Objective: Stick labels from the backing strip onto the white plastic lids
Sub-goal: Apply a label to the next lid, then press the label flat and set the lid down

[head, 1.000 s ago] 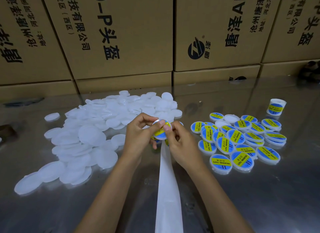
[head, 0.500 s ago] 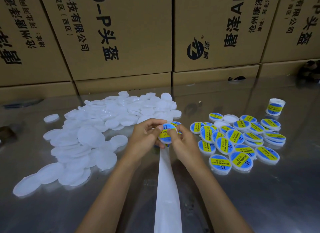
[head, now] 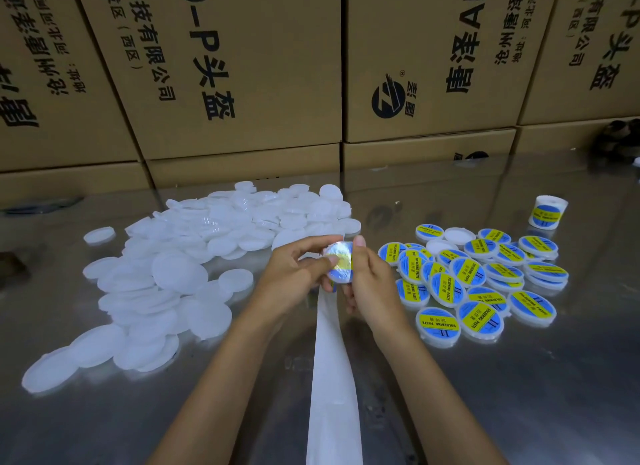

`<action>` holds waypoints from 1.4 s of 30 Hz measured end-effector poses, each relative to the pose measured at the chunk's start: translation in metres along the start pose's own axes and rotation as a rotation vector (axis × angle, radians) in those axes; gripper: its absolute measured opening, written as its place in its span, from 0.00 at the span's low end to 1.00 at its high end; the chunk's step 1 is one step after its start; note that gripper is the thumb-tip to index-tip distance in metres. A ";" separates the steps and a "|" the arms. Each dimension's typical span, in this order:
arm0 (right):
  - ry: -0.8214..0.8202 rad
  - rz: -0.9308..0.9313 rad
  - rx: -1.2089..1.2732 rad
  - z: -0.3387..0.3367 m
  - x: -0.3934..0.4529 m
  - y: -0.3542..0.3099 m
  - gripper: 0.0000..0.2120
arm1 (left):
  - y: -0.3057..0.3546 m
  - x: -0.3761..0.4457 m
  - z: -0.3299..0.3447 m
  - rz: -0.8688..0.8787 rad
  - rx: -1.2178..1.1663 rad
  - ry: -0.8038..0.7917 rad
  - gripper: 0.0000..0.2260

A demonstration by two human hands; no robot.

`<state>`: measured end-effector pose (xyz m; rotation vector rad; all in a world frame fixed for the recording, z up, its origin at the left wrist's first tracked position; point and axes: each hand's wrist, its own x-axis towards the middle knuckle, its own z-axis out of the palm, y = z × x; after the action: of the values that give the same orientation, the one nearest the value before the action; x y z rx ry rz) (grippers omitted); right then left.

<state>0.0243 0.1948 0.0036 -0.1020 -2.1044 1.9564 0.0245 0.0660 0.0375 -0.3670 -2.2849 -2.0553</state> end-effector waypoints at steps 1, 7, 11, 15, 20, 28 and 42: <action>-0.025 -0.013 -0.031 0.001 -0.001 0.000 0.22 | -0.001 0.002 -0.002 0.010 -0.006 0.060 0.11; -0.131 -0.078 -0.170 0.001 -0.002 -0.004 0.26 | -0.004 0.005 -0.006 -0.004 -0.026 0.180 0.09; -0.108 -0.020 -0.136 0.000 -0.002 -0.003 0.24 | -0.003 0.007 -0.003 -0.007 -0.119 0.232 0.10; 0.074 0.136 0.164 -0.006 0.003 0.000 0.23 | -0.004 0.010 -0.014 -0.034 -0.129 0.330 0.13; 0.233 0.364 0.660 -0.020 0.011 0.001 0.17 | -0.012 0.013 -0.018 -0.078 -0.053 0.404 0.15; 0.277 0.483 0.879 -0.025 0.011 -0.001 0.09 | -0.022 0.018 -0.032 -0.084 0.114 0.528 0.18; 0.166 0.310 0.344 -0.011 0.008 0.002 0.05 | -0.047 0.016 -0.075 -0.316 0.823 0.437 0.21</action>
<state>0.0193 0.2079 0.0038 -0.5296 -1.7010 2.3630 -0.0102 -0.0096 0.0039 0.4550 -2.7030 -0.9401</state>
